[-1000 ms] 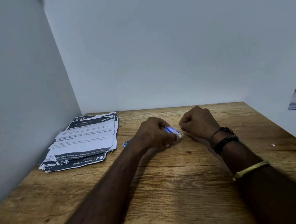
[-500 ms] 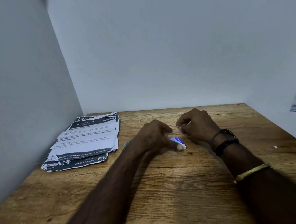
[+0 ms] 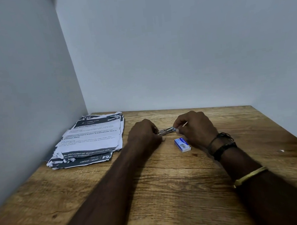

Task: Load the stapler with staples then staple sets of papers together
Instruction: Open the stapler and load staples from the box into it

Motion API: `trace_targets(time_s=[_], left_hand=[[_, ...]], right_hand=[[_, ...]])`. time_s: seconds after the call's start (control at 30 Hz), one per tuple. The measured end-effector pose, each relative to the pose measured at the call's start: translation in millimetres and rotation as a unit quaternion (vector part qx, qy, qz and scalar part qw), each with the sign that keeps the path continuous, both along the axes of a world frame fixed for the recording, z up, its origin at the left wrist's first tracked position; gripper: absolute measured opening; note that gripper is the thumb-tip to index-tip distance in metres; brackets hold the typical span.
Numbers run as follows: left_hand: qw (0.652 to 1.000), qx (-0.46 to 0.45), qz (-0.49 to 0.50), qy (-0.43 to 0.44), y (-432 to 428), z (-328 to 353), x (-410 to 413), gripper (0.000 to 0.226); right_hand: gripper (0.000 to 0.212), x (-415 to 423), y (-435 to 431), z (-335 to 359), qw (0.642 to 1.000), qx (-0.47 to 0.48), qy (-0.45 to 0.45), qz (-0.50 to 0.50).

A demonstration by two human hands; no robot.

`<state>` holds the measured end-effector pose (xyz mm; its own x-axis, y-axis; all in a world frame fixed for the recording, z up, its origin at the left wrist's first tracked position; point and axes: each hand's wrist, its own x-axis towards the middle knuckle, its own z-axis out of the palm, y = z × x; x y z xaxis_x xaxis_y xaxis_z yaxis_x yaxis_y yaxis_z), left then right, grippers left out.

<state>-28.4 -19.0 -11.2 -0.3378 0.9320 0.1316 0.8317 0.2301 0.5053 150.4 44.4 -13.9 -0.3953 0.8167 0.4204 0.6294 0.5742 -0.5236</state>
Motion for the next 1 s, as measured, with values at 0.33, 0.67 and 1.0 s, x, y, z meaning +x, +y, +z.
trace_targets(time_s=[0.33, 0.67, 1.0], left_hand=[[0.998, 0.035, -0.026, 0.054, -0.5, 1.7, 12.2, 0.027], [0.995, 0.072, -0.047, 0.059, -3.2, 2.8, 15.4, 0.027], [0.993, 0.101, -0.055, 0.042, -2.6, 1.5, 13.8, 0.023]], right_hand=[[0.007, -7.0, -2.6, 3.6, 0.997, 0.048, -0.061, 0.018], [0.014, -8.5, -3.3, 6.8, 0.991, 0.075, -0.105, 0.025], [0.013, -7.2, -3.7, 10.4, 0.988, 0.094, -0.114, 0.034]])
